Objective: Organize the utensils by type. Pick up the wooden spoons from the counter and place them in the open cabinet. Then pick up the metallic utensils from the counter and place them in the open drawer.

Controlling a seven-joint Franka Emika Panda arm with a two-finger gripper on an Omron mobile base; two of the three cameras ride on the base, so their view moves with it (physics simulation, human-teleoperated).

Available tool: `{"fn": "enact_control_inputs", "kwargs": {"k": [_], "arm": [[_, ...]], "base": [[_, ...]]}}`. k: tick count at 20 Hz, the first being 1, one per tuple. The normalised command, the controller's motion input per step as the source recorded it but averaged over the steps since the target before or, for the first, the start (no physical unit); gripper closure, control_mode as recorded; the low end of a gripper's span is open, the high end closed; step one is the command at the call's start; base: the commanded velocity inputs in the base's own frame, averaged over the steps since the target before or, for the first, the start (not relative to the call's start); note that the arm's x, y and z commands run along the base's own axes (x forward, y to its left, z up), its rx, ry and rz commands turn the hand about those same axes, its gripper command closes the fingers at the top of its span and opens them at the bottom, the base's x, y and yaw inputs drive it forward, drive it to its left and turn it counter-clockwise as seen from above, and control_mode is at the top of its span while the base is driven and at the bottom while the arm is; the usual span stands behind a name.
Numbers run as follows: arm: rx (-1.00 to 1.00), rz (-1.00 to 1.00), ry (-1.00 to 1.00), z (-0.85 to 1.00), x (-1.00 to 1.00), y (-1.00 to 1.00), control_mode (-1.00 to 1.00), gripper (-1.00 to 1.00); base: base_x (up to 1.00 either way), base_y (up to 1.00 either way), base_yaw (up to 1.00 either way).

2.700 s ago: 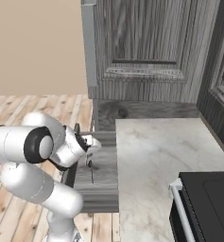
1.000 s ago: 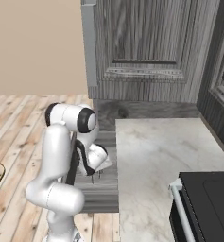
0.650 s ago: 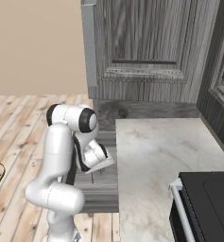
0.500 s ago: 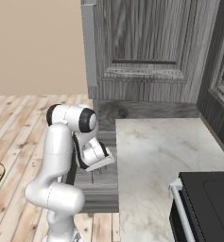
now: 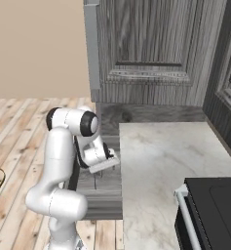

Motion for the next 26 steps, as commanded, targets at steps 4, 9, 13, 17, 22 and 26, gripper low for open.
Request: {"fn": "enact_control_inputs", "kwargs": {"k": [4,9,13,17,22,26], "arm": [[0.0,0.0,-0.01,0.12,0.02,0.0,-1.0,-1.0],[0.0,-0.01,-0.01,0.05,0.01,-0.1,-1.0,-1.0],[0.06,-0.15,-0.01,-0.02,-0.02,-0.06,-1.0,-1.0],[0.14,-0.13,0.0,-0.04,0.0,-0.04,-1.0,-1.0],[0.16,-0.06,-0.01,-0.06,0.0,0.0,-1.0,-1.0],[0.09,0.0,-0.13,-0.19,0.0,0.0,-1.0,-1.0]], "base": [[0.0,0.0,0.0],[0.0,0.0,0.0],[0.0,0.0,0.0],[0.0,0.0,0.0],[0.0,0.0,0.0],[0.0,0.0,0.0]]}}
